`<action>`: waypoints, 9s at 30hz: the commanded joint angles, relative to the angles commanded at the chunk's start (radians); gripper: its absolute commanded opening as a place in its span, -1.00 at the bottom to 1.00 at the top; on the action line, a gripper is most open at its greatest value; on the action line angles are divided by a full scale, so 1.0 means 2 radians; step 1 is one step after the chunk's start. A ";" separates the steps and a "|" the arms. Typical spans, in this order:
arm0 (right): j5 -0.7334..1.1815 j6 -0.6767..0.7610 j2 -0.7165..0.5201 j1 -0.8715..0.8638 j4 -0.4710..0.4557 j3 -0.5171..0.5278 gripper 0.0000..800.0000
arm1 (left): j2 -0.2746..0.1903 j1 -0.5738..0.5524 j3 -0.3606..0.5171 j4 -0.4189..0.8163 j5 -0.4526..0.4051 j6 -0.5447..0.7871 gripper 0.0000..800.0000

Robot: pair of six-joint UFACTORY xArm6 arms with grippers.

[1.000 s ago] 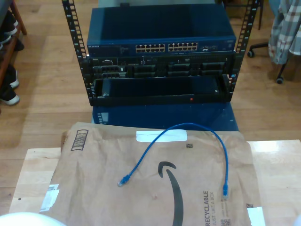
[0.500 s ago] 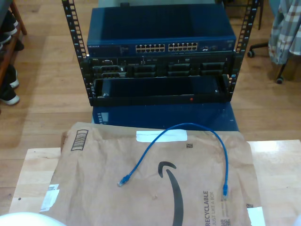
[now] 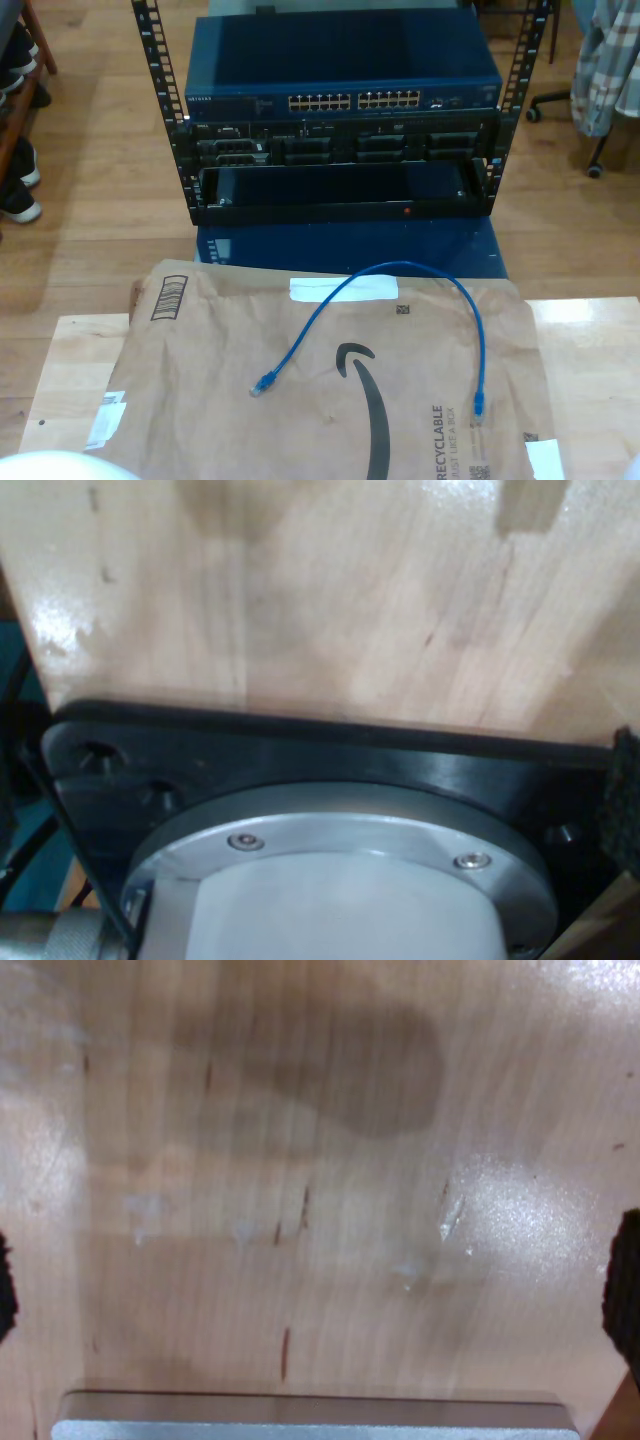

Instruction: Grab the cable and plug it in

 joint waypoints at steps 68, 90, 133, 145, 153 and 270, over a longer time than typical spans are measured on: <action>-0.001 0.002 -0.012 -0.003 0.003 -0.003 0.99 | -0.003 0.000 -0.018 0.001 0.018 -0.002 0.99; 0.123 0.227 -0.035 0.176 0.053 -0.173 0.99 | -0.004 -0.251 -0.212 -0.026 0.210 -0.262 0.99; -0.064 0.825 0.336 1.029 0.055 -0.453 0.98 | 0.082 -0.750 -0.305 -0.169 0.154 -0.628 0.99; -0.117 0.821 0.405 1.048 0.058 -0.463 0.93 | 0.100 -0.751 -0.319 -0.169 0.135 -0.638 0.99; -0.127 0.817 0.421 1.049 0.058 -0.470 0.87 | 0.103 -0.752 -0.320 -0.170 0.135 -0.638 0.99; 0.152 0.822 0.184 0.895 0.408 -0.496 -0.98 | 0.140 -0.676 -0.415 -0.563 0.339 -0.586 -0.09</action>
